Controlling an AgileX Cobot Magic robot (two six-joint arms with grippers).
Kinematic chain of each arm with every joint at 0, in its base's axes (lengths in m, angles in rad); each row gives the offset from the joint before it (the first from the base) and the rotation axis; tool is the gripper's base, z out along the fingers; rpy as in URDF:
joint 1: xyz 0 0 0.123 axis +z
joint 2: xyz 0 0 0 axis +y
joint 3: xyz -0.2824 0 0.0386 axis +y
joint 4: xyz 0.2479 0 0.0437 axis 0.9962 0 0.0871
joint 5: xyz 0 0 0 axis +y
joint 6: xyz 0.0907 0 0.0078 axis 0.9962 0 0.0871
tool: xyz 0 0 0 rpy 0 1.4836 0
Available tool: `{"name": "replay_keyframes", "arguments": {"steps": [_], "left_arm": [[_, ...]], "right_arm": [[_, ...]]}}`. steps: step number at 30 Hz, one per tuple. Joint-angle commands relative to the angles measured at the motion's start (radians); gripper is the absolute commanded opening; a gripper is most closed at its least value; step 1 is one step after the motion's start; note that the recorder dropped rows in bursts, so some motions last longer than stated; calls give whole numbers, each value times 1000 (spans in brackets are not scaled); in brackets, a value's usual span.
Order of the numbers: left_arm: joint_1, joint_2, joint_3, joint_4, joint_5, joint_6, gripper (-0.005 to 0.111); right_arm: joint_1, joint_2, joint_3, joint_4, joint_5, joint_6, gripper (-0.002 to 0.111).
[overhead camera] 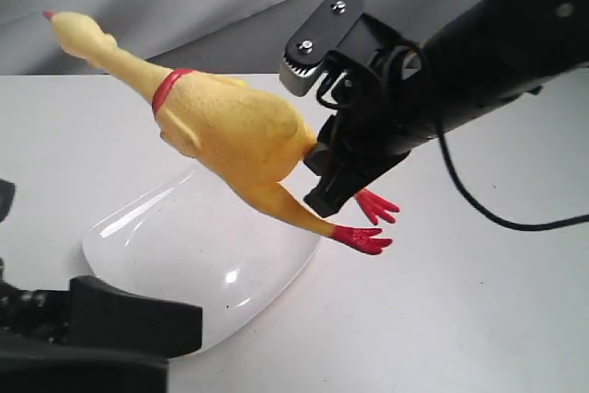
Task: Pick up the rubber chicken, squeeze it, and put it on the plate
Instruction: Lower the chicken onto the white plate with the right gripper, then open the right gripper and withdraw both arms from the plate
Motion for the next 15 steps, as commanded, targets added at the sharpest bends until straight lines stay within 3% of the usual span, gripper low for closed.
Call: {"name": "replay_keyframes", "arguments": {"steps": [1, 7, 15], "left_arm": [[0, -167, 0, -10, -8, -40, 66], [0, -345, 0, 7, 108, -15, 1], [0, -415, 0, 270, 393, -9, 0]], "right_arm": [[3, 143, -73, 32, -41, 0, 0], [3, 324, -82, 125, -130, -93, 0], [3, 498, -84, 179, -165, -148, 0]]}}
